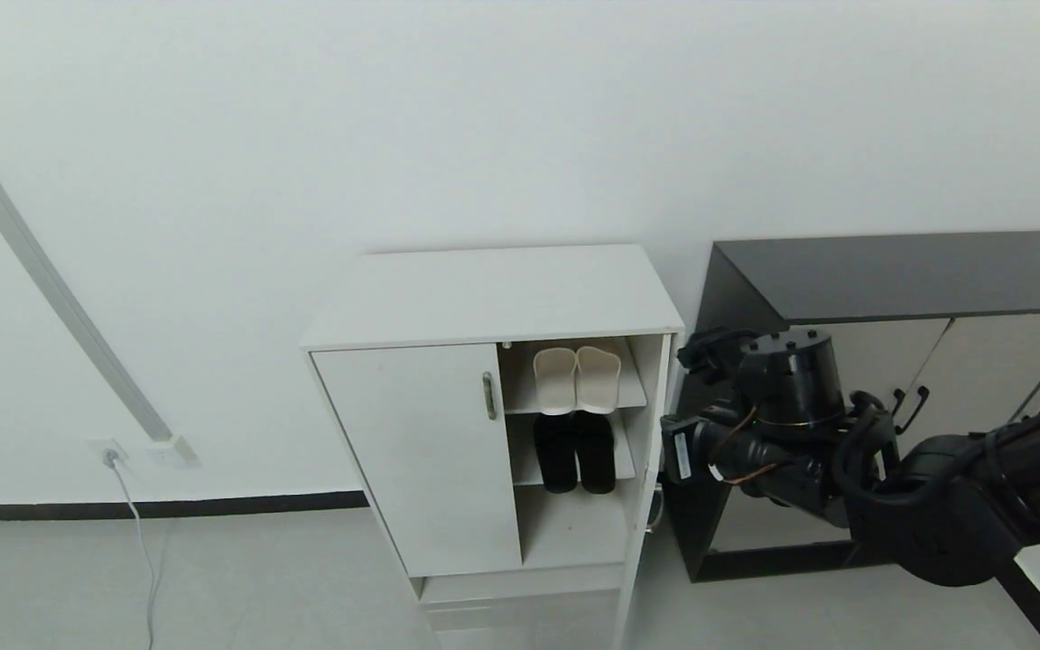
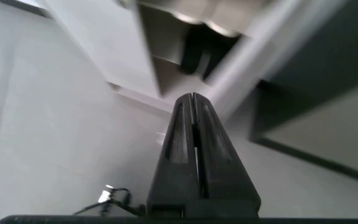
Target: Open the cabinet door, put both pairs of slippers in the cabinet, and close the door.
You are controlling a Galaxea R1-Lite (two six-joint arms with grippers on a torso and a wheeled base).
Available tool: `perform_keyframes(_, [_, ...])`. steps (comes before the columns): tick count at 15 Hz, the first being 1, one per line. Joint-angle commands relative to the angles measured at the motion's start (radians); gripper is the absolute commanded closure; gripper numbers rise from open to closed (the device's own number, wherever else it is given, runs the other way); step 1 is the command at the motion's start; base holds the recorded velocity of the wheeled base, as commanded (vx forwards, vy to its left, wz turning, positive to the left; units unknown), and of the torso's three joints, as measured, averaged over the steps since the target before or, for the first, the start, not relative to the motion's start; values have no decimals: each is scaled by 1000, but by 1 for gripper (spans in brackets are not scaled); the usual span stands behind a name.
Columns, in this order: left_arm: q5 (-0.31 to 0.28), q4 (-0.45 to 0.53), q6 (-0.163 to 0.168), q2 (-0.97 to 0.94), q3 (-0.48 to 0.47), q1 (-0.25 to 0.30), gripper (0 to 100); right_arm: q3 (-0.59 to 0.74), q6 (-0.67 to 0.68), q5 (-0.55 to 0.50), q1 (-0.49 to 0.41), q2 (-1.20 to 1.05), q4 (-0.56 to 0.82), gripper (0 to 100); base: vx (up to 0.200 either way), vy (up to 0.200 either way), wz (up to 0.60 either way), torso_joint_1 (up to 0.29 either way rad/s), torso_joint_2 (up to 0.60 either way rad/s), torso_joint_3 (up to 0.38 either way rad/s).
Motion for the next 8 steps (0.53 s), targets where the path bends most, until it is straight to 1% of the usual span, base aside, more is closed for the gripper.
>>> perform_keyframes(1, [1, 0, 0, 1, 0, 0, 100, 44, -8, -9, -48, 37, -2, 100, 0, 0, 0, 0, 0, 0])
perform_keyframes(5, [1, 0, 0, 1, 0, 0, 100, 30, -6, -1, -82, 124, -24, 100, 0, 0, 0, 0, 0, 0])
perform_keyframes(8, [1, 0, 0, 1, 0, 0, 100, -10, -6, 14, -76, 187, -68, 100, 0, 0, 0, 0, 0, 0])
